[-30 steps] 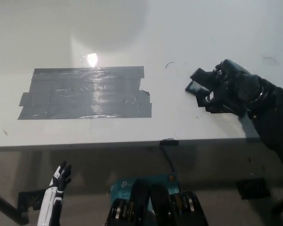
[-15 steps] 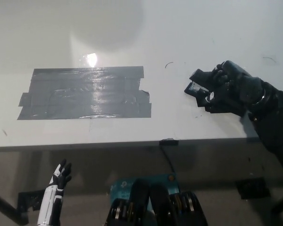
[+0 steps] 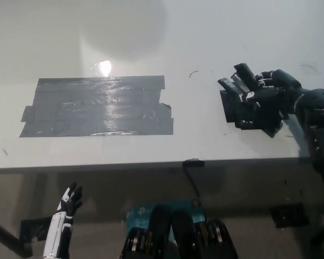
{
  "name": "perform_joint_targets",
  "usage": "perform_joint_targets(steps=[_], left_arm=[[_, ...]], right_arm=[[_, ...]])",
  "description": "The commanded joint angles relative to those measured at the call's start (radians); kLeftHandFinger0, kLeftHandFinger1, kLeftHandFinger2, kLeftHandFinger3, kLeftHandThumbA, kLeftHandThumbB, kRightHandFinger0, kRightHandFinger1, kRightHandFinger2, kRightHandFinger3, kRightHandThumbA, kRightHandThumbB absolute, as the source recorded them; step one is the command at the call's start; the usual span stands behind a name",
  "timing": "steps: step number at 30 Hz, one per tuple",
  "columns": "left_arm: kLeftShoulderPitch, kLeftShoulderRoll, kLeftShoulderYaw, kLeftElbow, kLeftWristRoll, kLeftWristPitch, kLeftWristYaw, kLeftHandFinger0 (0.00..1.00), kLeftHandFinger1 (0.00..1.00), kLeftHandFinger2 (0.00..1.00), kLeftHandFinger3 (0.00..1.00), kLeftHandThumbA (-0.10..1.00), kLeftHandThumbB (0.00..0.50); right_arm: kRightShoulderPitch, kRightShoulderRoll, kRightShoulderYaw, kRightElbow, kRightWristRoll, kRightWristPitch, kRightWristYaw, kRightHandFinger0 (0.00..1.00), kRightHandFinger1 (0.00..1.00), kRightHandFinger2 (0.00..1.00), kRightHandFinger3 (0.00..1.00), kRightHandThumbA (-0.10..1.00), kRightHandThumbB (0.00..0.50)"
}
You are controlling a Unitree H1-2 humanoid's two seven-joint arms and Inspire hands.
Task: A stapler is kept on the black spot marked on the desk infront of the robot. The robot picks up the stapler using its right hand and passes it to a person
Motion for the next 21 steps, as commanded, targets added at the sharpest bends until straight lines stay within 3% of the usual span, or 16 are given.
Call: perform_joint_targets(steps=[1, 9, 14, 21], left_arm=[[-0.016, 0.009, -0.001, -0.021, -0.007, -0.013, 0.0, 1.0, 1.0, 1.0, 1.0, 1.0, 0.411], [-0.02, 0.012, -0.004, -0.01, -0.001, -0.038, 0.001, 1.0, 1.0, 1.0, 1.0, 1.0, 0.386], [-0.019, 0.01, -0.003, -0.012, -0.01, -0.033, -0.002, 1.0, 1.0, 1.0, 1.0, 1.0, 0.404], [-0.019, 0.012, -0.004, -0.007, 0.0, -0.045, 0.003, 1.0, 1.0, 1.0, 1.0, 1.0, 0.404]], right_arm=[[-0.176, -0.052, -0.138, 0.035, 0.329, 0.037, 0.207, 0.0, 0.0, 0.0, 0.0, 1.0, 0.0], [-0.235, -0.049, -0.178, 0.13, 0.576, 0.037, 0.199, 0.0, 0.0, 0.0, 0.08, 1.0, 0.0], [-0.208, -0.033, -0.117, 0.054, 0.681, 0.037, 0.148, 0.0, 0.0, 0.0, 0.01, 1.0, 0.0], [-0.174, -0.027, 0.01, -0.072, 0.803, 0.037, 0.143, 0.0, 0.0, 0.0, 0.0, 1.0, 0.0]])
